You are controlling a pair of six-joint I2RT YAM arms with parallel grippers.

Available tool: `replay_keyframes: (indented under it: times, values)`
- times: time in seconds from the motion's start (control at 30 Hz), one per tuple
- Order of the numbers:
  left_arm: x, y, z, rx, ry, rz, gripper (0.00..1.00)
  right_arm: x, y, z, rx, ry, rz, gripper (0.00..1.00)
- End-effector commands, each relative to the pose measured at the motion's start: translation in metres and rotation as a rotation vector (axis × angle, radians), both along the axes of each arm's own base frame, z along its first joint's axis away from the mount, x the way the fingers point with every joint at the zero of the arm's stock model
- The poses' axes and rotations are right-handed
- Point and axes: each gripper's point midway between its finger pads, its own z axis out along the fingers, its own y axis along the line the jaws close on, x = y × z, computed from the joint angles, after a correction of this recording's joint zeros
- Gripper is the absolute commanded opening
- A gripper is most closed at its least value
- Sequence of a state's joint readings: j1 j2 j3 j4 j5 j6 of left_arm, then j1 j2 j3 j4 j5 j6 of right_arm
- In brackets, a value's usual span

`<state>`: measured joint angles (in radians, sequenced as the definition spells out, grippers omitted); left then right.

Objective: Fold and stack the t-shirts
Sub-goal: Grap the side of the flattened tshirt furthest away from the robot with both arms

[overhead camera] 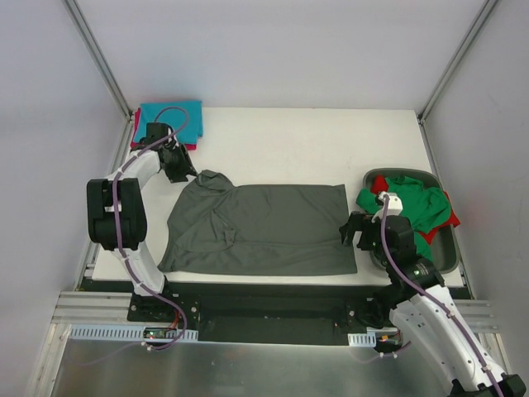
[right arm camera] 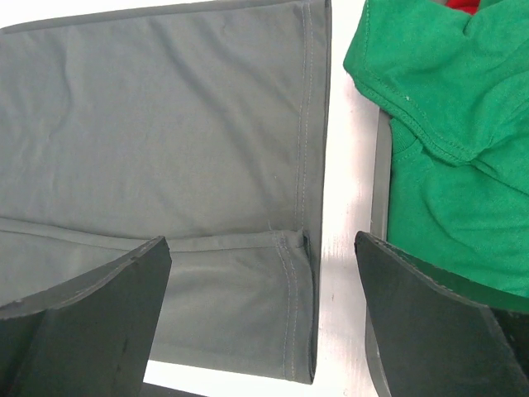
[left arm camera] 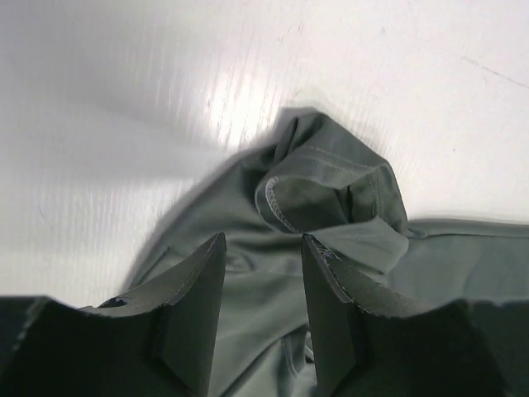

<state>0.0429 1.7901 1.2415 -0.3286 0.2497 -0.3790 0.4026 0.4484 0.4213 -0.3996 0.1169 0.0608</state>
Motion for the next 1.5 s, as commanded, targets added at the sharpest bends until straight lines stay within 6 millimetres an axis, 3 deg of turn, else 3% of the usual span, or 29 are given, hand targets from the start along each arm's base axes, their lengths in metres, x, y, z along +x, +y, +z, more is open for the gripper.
replay_keyframes:
  times: [0.0, 0.17, 0.53, 0.7, 0.73, 0.83, 1.13, 1.3, 1.47]
  values:
    - [0.015, 0.003, 0.002, 0.035, -0.024, -0.087, 0.41, 0.007, -0.002, 0.004, -0.015, -0.021, -0.012, 0.96]
    - [0.02, -0.011, -0.012, -0.027, -0.016, -0.186, 0.4, 0.007, -0.002, 0.001, -0.016, -0.017, -0.016, 0.96]
    - [0.026, -0.015, -0.029, -0.046, 0.021, -0.183, 0.34, 0.007, 0.0, -0.001, -0.013, -0.004, -0.006, 0.96]
    - [0.032, -0.007, -0.036, 0.086, 0.031, -0.14, 0.35, 0.007, 0.002, -0.003, -0.01, 0.005, 0.001, 0.96]
    - [0.032, -0.02, -0.037, 0.116, 0.027, -0.165, 0.35, 0.007, 0.002, -0.003, -0.012, 0.004, 0.002, 0.96]
    - [0.037, -0.02, -0.034, 0.198, 0.014, -0.153, 0.33, 0.007, 0.002, -0.004, -0.011, 0.008, 0.001, 0.96]
    - [0.037, -0.012, -0.029, 0.268, 0.007, -0.106, 0.26, 0.007, 0.0, -0.006, -0.019, 0.013, -0.007, 0.96]
    - [0.033, 0.01, -0.024, 0.364, 0.007, -0.027, 0.26, 0.007, 0.001, -0.008, -0.02, 0.024, -0.005, 0.96]
    - [0.033, 0.013, -0.023, 0.378, 0.005, -0.011, 0.26, 0.007, 0.0, -0.01, -0.024, 0.032, -0.008, 0.96]
